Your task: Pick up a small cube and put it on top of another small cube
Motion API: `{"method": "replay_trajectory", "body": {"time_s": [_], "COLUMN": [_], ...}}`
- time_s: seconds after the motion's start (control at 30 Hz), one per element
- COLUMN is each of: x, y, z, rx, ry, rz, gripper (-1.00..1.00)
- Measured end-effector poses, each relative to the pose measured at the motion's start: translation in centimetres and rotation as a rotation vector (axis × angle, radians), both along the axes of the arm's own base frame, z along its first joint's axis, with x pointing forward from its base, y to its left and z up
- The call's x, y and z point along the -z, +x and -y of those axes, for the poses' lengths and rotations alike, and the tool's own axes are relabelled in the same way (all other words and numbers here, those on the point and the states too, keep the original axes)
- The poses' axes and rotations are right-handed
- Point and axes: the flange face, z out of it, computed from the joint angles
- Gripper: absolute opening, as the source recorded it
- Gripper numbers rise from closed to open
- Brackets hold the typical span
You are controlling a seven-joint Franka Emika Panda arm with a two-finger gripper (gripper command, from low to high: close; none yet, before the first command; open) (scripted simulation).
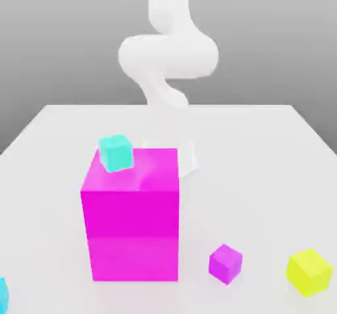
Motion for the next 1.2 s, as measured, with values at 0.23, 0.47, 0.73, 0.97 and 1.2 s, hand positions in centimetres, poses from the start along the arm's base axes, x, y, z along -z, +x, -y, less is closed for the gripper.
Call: {"method": "replay_trajectory", "body": {"time_s": [0.23, 0.47, 0.73, 0.97, 1.2], "x": [8.3, 18.3, 31.5, 44.1, 55.2], "y": [7.7, 12.6, 14.1, 12.2, 10.5], "z": [5.9, 12.8, 21.5, 27.4, 29.7], "rx": [0.23, 0.472, 0.773, 1.027, 1.137], "ry": [0.118, 0.227, 0.344, 0.431, 0.463], "rz": [-0.157, -0.3, -0.453, -0.582, -0.634], "gripper": [0.0, 0.0, 0.0, 0.0, -1.0]}}
